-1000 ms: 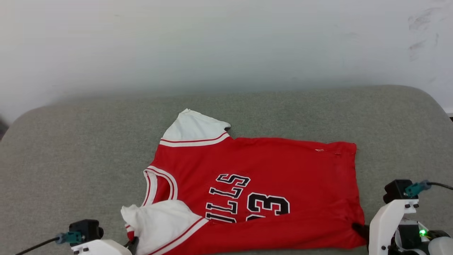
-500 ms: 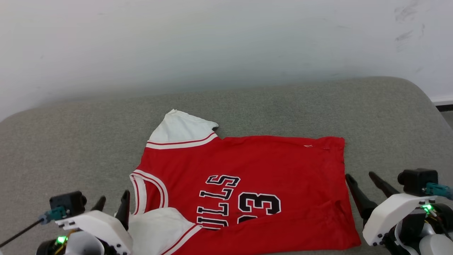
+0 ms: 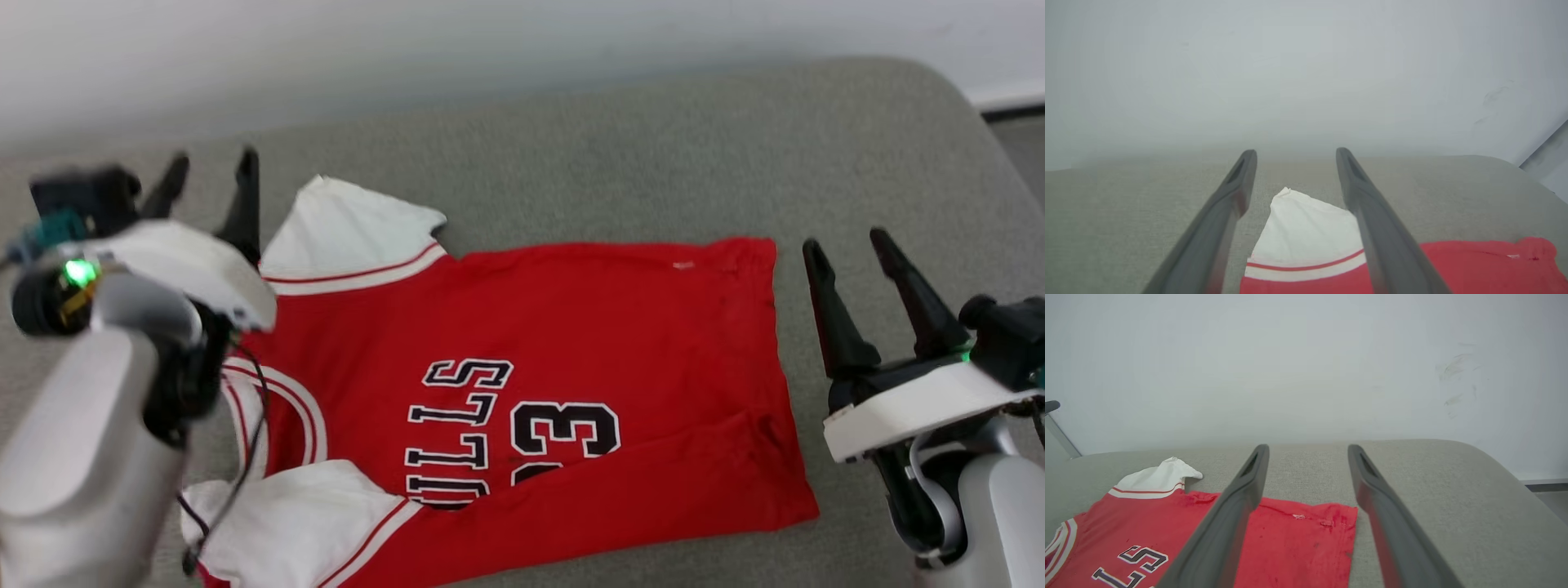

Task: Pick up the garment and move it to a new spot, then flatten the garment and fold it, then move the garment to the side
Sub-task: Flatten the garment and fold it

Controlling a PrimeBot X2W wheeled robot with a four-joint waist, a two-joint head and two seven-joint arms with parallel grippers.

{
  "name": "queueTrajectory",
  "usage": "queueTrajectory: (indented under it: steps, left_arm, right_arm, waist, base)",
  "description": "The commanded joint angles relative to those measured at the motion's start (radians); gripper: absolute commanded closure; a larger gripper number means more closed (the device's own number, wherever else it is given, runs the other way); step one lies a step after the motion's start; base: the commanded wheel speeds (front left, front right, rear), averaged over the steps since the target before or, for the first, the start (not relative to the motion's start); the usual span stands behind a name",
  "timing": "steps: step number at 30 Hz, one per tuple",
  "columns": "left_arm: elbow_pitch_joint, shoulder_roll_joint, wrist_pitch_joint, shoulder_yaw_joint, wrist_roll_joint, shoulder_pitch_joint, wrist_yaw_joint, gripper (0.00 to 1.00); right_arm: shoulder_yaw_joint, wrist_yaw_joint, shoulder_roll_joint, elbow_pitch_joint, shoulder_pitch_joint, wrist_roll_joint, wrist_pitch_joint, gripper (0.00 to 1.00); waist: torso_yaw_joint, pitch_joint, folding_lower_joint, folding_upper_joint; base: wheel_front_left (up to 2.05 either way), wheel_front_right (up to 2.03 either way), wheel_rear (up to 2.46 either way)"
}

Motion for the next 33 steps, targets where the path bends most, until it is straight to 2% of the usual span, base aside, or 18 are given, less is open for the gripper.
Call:
queueTrajectory:
  steps: [1, 7, 10, 12, 18, 22, 25, 26, 27, 29, 33]
  left_arm:
    - [0.033, 0.016, 0.019, -0.004, 0.012, -0.067, -0.015, 0.00]
    - [0.165, 0.068, 0.210, -0.049, 0.003, -0.300, -0.109, 0.00]
    - [0.226, 0.108, 0.385, -0.078, -0.028, -0.384, -0.162, 0.00]
    - [0.251, 0.142, 0.518, -0.094, -0.049, -0.438, -0.183, 0.00]
    - [0.275, 0.218, 0.798, -0.122, -0.080, -0.538, -0.190, 0.00]
    - [0.290, 0.250, 0.888, -0.133, -0.083, -0.559, -0.183, 0.00]
    - [0.319, 0.250, 0.942, -0.148, -0.097, -0.524, -0.173, 0.00]
    - [0.329, 0.243, 0.961, -0.156, -0.103, -0.506, -0.167, 0.06]
    - [0.337, 0.235, 0.982, -0.160, -0.115, -0.485, -0.162, 0.51]
    - [0.336, 0.223, 0.989, -0.174, -0.117, -0.451, -0.155, 1.00]
    - [0.341, 0.200, 0.938, -0.178, -0.104, -0.424, -0.136, 1.00]
  right_arm:
    - [0.003, 0.000, 0.013, -0.014, -0.029, -0.008, -0.015, 0.00]
    - [0.010, 0.000, 0.040, -0.031, -0.074, -0.008, -0.042, 0.00]
    - [0.016, 0.000, 0.051, -0.027, -0.084, -0.007, -0.057, 0.00]
    - [0.026, 0.000, 0.058, -0.025, -0.090, -0.003, -0.068, 0.00]
    - [0.053, 0.000, 0.078, -0.003, -0.105, 0.011, -0.099, 0.00]
    - [0.066, 0.000, 0.087, 0.019, -0.123, 0.026, -0.116, 0.00]
    - [0.069, 0.000, 0.090, 0.043, -0.135, 0.031, -0.129, 0.00]
    - [0.066, -0.001, 0.091, 0.049, -0.139, 0.032, -0.135, 0.00]
    - [0.063, 0.000, 0.091, 0.055, -0.143, 0.034, -0.138, 0.00]
    - [0.056, 0.000, 0.093, 0.060, -0.149, 0.037, -0.144, 0.00]
    - [0.040, 0.000, 0.079, 0.070, -0.167, 0.051, -0.138, 0.00]
  waist:
    - [-0.043, 0.106, -0.0001, 0.0000]
    - [-0.099, 0.212, -0.0001, 0.0000]
    - [-0.128, 0.249, -0.0001, 0.0000]
    - [-0.149, 0.272, -0.0001, 0.0000]
    - [-0.195, 0.342, -0.0001, 0.0000]
    - [-0.223, 0.385, -0.0001, 0.0000]
    - [-0.239, 0.401, -0.0001, 0.0000]
    - [-0.242, 0.403, -0.0001, 0.0000]
    - [-0.244, 0.403, -0.0001, 0.0000]
    - [-0.246, 0.403, -0.0001, 0.0000]
    - [-0.235, 0.385, -0.0001, 0.0000]
  base:
    - [0.00, 0.00, 0.00]
    - [0.00, 0.00, 0.00]
    - [0.00, 0.00, 0.00]
    - [0.00, 0.00, 0.00]
    - [0.00, 0.00, 0.00]
    - [0.00, 0.00, 0.00]
    - [0.00, 0.00, 0.00]
    - [0.00, 0.00, 0.00]
    - [0.00, 0.00, 0.00]
    - [0.00, 0.00, 0.00]
    - [0.00, 0.00, 0.00]
